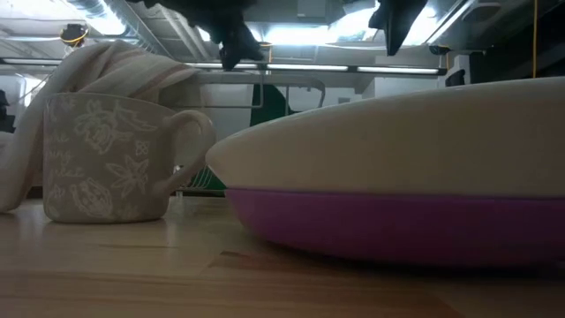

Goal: Sort dishes
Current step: Put the light green plate into the gray dish rack

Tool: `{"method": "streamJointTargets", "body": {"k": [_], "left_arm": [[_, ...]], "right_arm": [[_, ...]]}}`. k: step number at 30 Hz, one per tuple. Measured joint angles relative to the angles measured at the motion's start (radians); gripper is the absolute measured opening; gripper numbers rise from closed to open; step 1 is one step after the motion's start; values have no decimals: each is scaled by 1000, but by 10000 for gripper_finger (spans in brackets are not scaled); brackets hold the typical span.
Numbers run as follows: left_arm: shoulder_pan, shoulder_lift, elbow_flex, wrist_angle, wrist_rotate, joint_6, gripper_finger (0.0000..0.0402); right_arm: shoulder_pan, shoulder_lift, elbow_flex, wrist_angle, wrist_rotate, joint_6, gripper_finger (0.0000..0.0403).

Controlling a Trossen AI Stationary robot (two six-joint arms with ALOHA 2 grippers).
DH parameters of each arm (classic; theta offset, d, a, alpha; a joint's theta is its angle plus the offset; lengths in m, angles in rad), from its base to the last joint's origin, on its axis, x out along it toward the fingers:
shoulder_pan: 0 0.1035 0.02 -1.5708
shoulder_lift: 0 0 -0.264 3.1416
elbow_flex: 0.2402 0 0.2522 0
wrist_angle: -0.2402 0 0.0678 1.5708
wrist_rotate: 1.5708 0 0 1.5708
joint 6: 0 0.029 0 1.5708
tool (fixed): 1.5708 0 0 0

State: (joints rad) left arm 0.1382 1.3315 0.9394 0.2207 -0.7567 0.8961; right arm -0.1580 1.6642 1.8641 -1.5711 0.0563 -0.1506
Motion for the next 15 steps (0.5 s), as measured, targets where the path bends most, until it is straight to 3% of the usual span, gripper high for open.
{"method": "streamJointTargets", "body": {"k": [10,15], "left_arm": [[-161,-11,0,-117,-18,-121,180],[-252,-11,0,-236,-16,-281,180]], "right_arm": [[-247,-1,-12,10,-301,-124,32],[-321,-53,-205,138,-477,-125,32]]}}
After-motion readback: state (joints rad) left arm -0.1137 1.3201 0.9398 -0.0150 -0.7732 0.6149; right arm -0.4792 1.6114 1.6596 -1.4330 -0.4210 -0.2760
